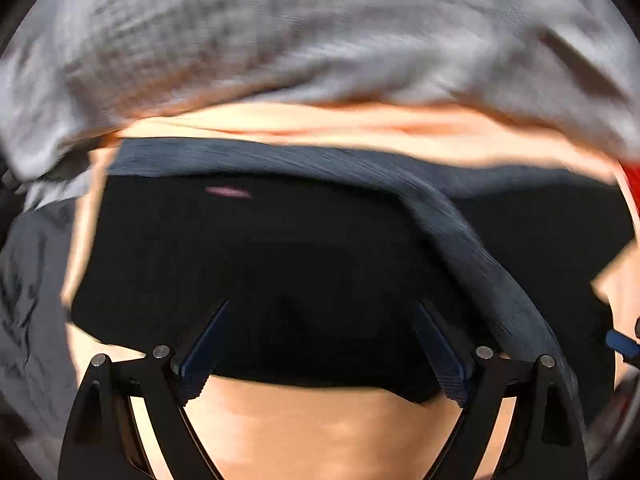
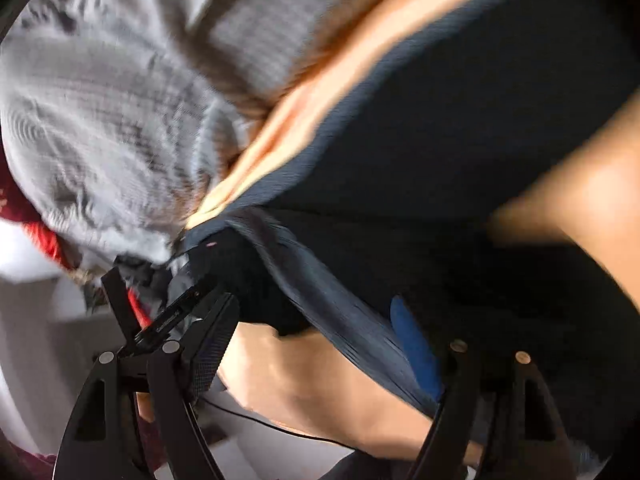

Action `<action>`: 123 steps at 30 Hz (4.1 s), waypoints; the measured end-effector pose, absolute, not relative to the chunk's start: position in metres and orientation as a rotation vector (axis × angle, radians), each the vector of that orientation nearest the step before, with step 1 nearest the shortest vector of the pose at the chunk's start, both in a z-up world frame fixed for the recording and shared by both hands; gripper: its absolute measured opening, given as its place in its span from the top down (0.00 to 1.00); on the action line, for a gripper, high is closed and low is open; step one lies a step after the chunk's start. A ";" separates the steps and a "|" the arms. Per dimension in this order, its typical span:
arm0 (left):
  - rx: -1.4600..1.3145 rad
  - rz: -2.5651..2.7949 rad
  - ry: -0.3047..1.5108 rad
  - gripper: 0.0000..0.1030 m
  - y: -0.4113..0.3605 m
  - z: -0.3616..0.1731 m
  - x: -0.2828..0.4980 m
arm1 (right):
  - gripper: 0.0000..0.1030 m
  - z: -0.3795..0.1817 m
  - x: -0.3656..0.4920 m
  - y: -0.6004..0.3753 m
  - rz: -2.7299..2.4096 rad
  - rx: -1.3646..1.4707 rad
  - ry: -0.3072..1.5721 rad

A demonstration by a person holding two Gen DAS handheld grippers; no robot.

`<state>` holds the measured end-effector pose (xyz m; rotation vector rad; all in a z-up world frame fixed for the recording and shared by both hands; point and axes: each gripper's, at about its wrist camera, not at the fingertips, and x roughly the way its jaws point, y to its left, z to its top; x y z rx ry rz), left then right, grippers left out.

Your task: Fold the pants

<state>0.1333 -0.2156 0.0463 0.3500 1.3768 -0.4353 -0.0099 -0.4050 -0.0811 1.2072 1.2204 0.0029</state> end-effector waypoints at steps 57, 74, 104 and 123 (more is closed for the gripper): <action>0.445 -0.391 1.484 0.11 -0.430 0.074 -0.026 | 0.97 -0.064 -0.146 -0.687 0.175 1.526 0.812; 0.339 -0.226 1.450 0.11 -0.488 0.071 0.032 | 0.71 -0.183 0.014 -0.776 -0.056 1.393 1.212; 0.403 -0.170 1.327 0.00 -0.536 0.046 0.106 | 0.78 -0.119 0.044 -0.734 -0.191 0.933 1.216; 0.424 0.007 1.331 0.00 -0.306 0.050 0.153 | 0.36 -0.097 -0.016 -0.610 -0.035 1.108 1.166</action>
